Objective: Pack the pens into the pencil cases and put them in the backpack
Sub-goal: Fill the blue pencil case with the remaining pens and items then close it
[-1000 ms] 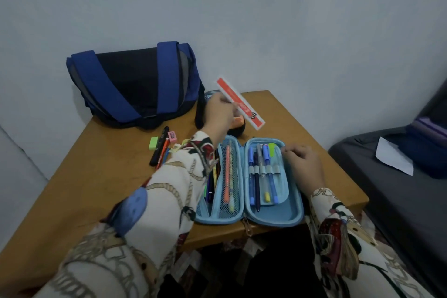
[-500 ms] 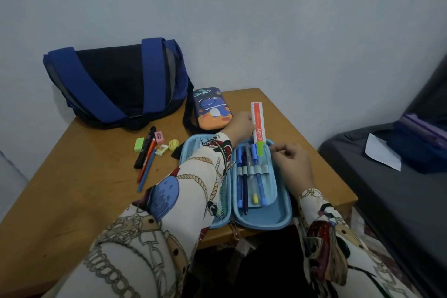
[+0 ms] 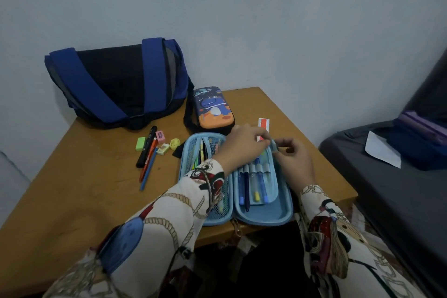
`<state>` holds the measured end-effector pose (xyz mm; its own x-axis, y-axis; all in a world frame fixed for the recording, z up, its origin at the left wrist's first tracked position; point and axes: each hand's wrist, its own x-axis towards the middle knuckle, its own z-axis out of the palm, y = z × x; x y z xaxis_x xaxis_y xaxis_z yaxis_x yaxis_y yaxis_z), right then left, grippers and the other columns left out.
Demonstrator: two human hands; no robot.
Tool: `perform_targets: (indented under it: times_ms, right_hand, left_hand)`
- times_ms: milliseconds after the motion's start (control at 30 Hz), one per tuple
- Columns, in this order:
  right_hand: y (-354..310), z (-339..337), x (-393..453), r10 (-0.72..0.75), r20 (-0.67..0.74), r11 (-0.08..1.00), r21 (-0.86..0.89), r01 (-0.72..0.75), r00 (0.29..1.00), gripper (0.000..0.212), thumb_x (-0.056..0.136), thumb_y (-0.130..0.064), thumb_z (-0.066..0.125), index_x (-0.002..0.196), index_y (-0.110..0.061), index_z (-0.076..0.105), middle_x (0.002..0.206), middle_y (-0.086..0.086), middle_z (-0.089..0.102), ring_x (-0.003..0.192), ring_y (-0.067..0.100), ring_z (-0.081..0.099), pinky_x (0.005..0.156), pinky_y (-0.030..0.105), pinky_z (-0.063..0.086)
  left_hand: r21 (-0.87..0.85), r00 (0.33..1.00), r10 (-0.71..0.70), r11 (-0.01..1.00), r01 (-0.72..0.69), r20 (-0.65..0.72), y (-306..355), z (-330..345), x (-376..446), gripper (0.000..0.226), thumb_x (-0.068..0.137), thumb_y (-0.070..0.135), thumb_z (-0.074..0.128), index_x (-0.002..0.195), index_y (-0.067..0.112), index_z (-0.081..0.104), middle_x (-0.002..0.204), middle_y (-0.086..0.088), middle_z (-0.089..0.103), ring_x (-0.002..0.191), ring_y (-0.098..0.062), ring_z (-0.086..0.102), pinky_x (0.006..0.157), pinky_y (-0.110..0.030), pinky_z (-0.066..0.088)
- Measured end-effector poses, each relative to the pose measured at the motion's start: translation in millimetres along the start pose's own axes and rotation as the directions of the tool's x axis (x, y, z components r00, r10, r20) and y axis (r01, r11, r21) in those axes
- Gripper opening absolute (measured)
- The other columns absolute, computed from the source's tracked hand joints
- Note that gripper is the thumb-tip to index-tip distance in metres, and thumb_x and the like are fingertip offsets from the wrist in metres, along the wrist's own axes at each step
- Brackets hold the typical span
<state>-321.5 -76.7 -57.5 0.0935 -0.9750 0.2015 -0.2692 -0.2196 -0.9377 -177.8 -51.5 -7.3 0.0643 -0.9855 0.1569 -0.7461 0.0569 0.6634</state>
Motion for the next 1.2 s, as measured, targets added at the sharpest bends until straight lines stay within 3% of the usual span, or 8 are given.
perform_targets:
  times_ms: [133,267,400,600,733,933,1100,1200]
  right_hand:
    - [-1.9,-1.5,-1.6,0.014,-0.045,0.995,0.099,-0.009,0.999,0.031,0.087,0.002,0.058,0.087,-0.029,0.058,0.092,-0.01,0.06,0.085,0.008,0.054,0.071,0.02,0.043]
    - [-2.7,-1.0,-2.2,0.014,-0.049,0.994,0.108,-0.009,0.999,0.031,0.086,0.003,0.059,0.084,-0.028,0.057,0.09,-0.011,0.06,0.082,0.003,0.053,0.071,0.019,0.042]
    - [-0.8,-0.9,-1.6,0.028,-0.05,0.995,0.093,-0.023,0.998,0.027,0.084,0.002,0.06,0.088,-0.025,0.06,0.092,-0.008,0.06,0.086,0.009,0.054,0.072,0.022,0.042]
    - [-0.6,-1.5,-0.3,0.032,-0.049,0.997,0.077,-0.028,0.998,0.021,0.086,-0.001,0.061,0.085,-0.022,0.063,0.087,-0.005,0.063,0.078,0.009,0.055,0.064,0.02,0.042]
    - [5.6,1.3,3.5,0.064,-0.016,0.998,0.007,-0.064,0.998,0.019,0.089,-0.014,0.059,0.078,-0.025,0.071,0.09,0.006,0.07,0.083,0.023,0.067,0.069,0.039,0.055]
    - [1.1,2.1,3.3,0.074,-0.006,0.995,-0.066,-0.074,0.997,0.02,0.089,-0.021,0.06,0.079,-0.029,0.075,0.1,0.003,0.066,0.097,0.025,0.063,0.081,0.041,0.054]
    - [-5.5,2.8,-1.2,0.032,0.042,0.977,-0.211,-0.022,0.999,0.008,0.088,-0.033,0.07,0.092,-0.026,0.072,0.101,-0.005,0.054,0.112,0.019,0.048,0.098,0.038,0.042]
    - [-8.0,3.5,-2.3,0.04,0.059,0.965,-0.26,-0.023,0.997,0.016,0.086,-0.041,0.072,0.093,-0.026,0.072,0.106,-0.002,0.053,0.113,0.015,0.042,0.1,0.038,0.039]
  left_hand:
    - [0.209,0.998,0.015,0.978,-0.027,0.058,5.2,-0.2,-14.3,0.023,0.094,0.045,0.05,0.107,0.037,0.068,0.093,0.0,0.046,0.113,-0.027,0.04,0.097,-0.038,0.036]
    - [0.354,0.999,0.04,0.934,-0.047,0.026,14.7,4.2,-15.5,0.032,0.091,0.058,0.046,0.104,0.033,0.062,0.112,-0.007,0.056,0.113,-0.028,0.042,0.093,-0.039,0.032]
    - [0.363,0.999,0.033,0.931,-0.035,0.01,20.5,7.5,-13.4,0.024,0.088,0.046,0.055,0.102,0.026,0.058,0.112,-0.007,0.055,0.114,-0.028,0.041,0.09,-0.037,0.03]
    - [0.179,1.0,-0.013,0.984,0.014,-0.006,20.1,-5.7,-16.5,0.02,0.087,0.032,0.053,0.102,0.03,0.065,0.104,-0.003,0.054,0.109,-0.024,0.042,0.093,-0.039,0.036]
    - [-0.127,0.986,-0.011,0.992,-0.011,-0.167,-4.9,-24.0,-25.5,0.027,0.09,0.024,0.047,0.088,0.023,0.073,0.074,0.007,0.06,0.076,-0.012,0.053,0.069,-0.029,0.042]
    - [-0.135,0.968,0.0,0.99,-0.036,-0.251,-50.4,-29.3,-51.4,0.033,0.081,0.073,0.038,0.105,0.063,0.058,0.1,0.006,0.063,0.105,-0.015,0.051,0.094,-0.036,0.042]
    - [-0.264,0.972,-0.018,0.963,-0.047,-0.235,-59.8,-26.5,-58.4,0.027,0.083,0.069,0.043,0.108,0.069,0.054,0.117,0.019,0.064,0.119,-0.013,0.052,0.104,-0.046,0.041]
    - [-0.284,0.976,-0.054,0.959,-0.008,-0.21,-52.5,-29.5,-64.0,0.026,0.085,0.06,0.044,0.108,0.069,0.053,0.104,0.021,0.063,0.116,-0.015,0.048,0.104,-0.045,0.038]
